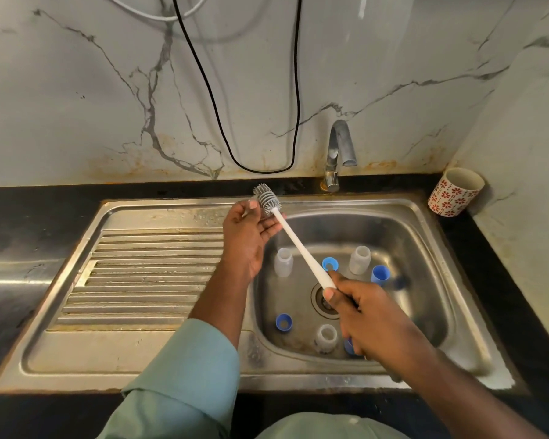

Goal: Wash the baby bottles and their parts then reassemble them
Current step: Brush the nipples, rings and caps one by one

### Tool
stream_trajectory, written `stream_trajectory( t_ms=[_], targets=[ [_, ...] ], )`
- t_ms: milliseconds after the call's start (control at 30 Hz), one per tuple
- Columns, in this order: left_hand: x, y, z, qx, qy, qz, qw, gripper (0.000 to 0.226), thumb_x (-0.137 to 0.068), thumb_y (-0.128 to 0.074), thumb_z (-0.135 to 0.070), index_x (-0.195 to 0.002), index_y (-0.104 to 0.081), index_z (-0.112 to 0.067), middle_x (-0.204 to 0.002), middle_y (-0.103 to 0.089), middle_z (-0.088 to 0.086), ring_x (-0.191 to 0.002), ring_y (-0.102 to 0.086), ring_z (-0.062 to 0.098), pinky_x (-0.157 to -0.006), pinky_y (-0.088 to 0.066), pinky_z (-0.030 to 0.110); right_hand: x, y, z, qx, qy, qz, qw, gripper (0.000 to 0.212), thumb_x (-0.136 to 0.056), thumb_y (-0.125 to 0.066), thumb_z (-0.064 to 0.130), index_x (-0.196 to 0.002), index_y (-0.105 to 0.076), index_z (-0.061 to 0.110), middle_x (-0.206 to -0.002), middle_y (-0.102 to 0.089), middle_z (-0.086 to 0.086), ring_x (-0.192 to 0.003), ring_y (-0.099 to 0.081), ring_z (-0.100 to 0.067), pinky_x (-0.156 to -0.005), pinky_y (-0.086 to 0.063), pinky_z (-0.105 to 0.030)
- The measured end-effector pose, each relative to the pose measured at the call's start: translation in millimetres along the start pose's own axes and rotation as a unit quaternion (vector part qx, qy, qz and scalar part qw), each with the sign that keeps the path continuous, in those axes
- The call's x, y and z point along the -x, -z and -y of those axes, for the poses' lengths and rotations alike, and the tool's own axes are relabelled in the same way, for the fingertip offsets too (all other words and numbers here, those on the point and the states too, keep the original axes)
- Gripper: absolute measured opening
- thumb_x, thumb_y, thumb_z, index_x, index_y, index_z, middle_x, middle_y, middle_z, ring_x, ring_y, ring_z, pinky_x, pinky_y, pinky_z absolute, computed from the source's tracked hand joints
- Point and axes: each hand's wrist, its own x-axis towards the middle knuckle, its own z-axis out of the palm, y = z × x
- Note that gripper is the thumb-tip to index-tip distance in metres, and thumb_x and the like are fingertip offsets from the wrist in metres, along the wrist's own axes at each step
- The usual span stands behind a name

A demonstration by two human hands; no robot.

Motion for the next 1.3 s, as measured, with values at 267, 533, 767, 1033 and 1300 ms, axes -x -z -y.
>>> stream_trajectory(
  t_ms=[267, 533, 767, 1033, 1300],
  targets=[
    [-2, -6, -1, -0.132, -0.037, -0.018, 0.990, 0.022, -0.104, -0.047, -0.024, -0.091, -0.062, -0.015, -0.065, -0.052, -0.002, -0.055, -0.042, 0.008, -0.051, -0.036, 0.021, 4, 13, 18, -0.021, -0.016, -0.007, 1.000, 0.015, -0.100, -0.048, 0.033, -0.092, -0.061, 0.034, -0.059, -0.050, -0.001, -0.043, -0.042, -0.010, -0.044, -0.041, -0.027],
    [-3, -14, -5, -0.030, -0.037, -0.040, 0.998, 0.015, -0.104, -0.047, -0.023, -0.094, -0.057, -0.018, -0.068, -0.052, -0.001, -0.050, -0.040, 0.006, -0.046, -0.034, 0.021, 8, 6, 24, -0.033, 0.006, -0.008, 0.999, 0.015, -0.100, -0.048, 0.033, -0.092, -0.059, 0.039, -0.059, -0.048, 0.000, -0.041, -0.040, -0.005, -0.042, -0.039, -0.021],
    [0, -17, 4, -0.016, -0.058, -0.070, 0.996, 0.031, -0.101, -0.045, -0.007, -0.122, -0.043, -0.030, -0.088, -0.058, 0.004, -0.064, -0.050, 0.007, -0.046, -0.040, 0.018, 6, 5, 29, -0.040, 0.003, 0.004, 0.999, 0.015, -0.101, -0.047, 0.033, -0.091, -0.059, 0.036, -0.058, -0.049, -0.001, -0.039, -0.040, -0.007, -0.040, -0.037, -0.021],
    [-7, -18, 6, -0.064, -0.105, -0.065, 0.990, 0.045, -0.101, -0.040, -0.001, -0.136, -0.032, -0.029, -0.106, -0.056, 0.014, -0.070, -0.053, 0.009, -0.046, -0.043, 0.016, 0, 6, 27, -0.031, 0.005, -0.002, 1.000, 0.016, -0.101, -0.047, 0.035, -0.088, -0.056, 0.039, -0.058, -0.050, 0.002, -0.039, -0.040, -0.005, -0.040, -0.038, -0.020],
    [-11, -17, 22, -0.150, -0.159, -0.066, 0.974, 0.044, -0.102, -0.038, -0.003, -0.135, -0.031, -0.031, -0.109, -0.059, 0.008, -0.087, -0.061, 0.016, -0.071, -0.049, 0.031, 0, 9, 25, -0.037, 0.006, -0.005, 0.999, 0.016, -0.101, -0.047, 0.033, -0.092, -0.059, 0.035, -0.060, -0.049, -0.001, -0.041, -0.041, -0.006, -0.040, -0.039, -0.021]
  ],
)
